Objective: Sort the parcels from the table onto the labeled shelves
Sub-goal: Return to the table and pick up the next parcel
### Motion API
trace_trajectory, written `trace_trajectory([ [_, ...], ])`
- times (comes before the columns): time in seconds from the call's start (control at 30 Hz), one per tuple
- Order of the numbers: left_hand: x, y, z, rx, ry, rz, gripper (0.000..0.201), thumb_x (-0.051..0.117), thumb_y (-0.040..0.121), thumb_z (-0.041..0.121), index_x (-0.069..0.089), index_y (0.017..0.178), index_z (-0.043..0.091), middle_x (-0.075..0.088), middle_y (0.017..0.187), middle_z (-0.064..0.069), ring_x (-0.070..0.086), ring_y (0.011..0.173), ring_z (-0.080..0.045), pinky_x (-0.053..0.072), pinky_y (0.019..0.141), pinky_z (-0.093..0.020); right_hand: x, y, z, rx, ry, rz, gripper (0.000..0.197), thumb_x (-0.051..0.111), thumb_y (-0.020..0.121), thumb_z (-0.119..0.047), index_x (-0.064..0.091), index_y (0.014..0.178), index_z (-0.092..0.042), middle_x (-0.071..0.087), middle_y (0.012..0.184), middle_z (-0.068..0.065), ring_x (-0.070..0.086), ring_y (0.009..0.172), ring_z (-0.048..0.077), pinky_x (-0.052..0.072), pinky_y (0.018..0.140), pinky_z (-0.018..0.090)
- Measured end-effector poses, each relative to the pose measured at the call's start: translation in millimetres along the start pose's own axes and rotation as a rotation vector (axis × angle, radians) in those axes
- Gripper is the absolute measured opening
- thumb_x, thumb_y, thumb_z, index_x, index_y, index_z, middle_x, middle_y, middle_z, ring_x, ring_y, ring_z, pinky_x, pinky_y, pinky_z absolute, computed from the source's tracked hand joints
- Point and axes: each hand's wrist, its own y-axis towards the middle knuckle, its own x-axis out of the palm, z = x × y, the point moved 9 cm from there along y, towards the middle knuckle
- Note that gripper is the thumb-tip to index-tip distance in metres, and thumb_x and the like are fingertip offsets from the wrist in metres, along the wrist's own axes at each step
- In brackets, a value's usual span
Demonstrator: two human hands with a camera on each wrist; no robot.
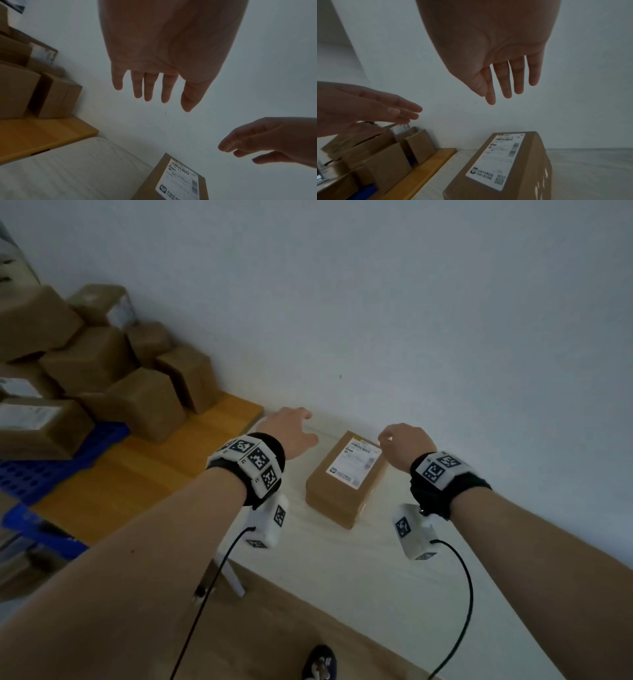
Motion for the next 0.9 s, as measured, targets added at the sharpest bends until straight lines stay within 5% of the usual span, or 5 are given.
trace_trajectory([
  [0.3,26,79,-12,0.015,-0.115,-0.168,0.058,0.052,0.092,0.032,0.036,0.146,0.016,0.038,0.153,-0.006,0.040,0.137,-0.025,0.033,0.106,-0.032,49,47,32,0.198,0.084,-0.138,0.036,0.038,0.098,-0.018,0.058,0.125,-0.006,0.063,0.126,0.012,0.060,0.113,0.029,0.047,0.090,0.033],
  [0.6,87,130,-15,-0.051,-0.355,-0.387,0.062,0.052,0.092,0.034,0.031,0.148,0.016,0.037,0.153,-0.009,0.039,0.138,-0.026,0.032,0.108,-0.033,98,61,70,0.432,0.232,-0.265,0.053,0.044,0.096,-0.036,0.043,0.144,-0.011,0.046,0.149,0.006,0.044,0.136,0.024,0.034,0.108,0.031],
  [0.73,116,143,-21,-0.085,-0.376,-0.468,0.063,0.051,0.093,0.035,0.031,0.149,0.015,0.037,0.153,-0.009,0.041,0.137,-0.027,0.036,0.110,-0.039,119,65,74,0.468,0.337,-0.292,0.049,0.045,0.096,-0.037,0.054,0.136,-0.011,0.057,0.139,0.008,0.053,0.126,0.026,0.041,0.100,0.032],
  [0.9,148,143,-40,-0.193,-0.492,-0.618,0.069,0.051,0.092,0.044,0.029,0.149,0.014,0.039,0.151,-0.007,0.046,0.130,-0.028,0.049,0.094,-0.040,142,69,78,0.570,0.623,-0.256,0.047,0.041,0.096,-0.040,0.066,0.115,-0.005,0.068,0.117,0.013,0.063,0.108,0.031,0.047,0.099,0.045],
])
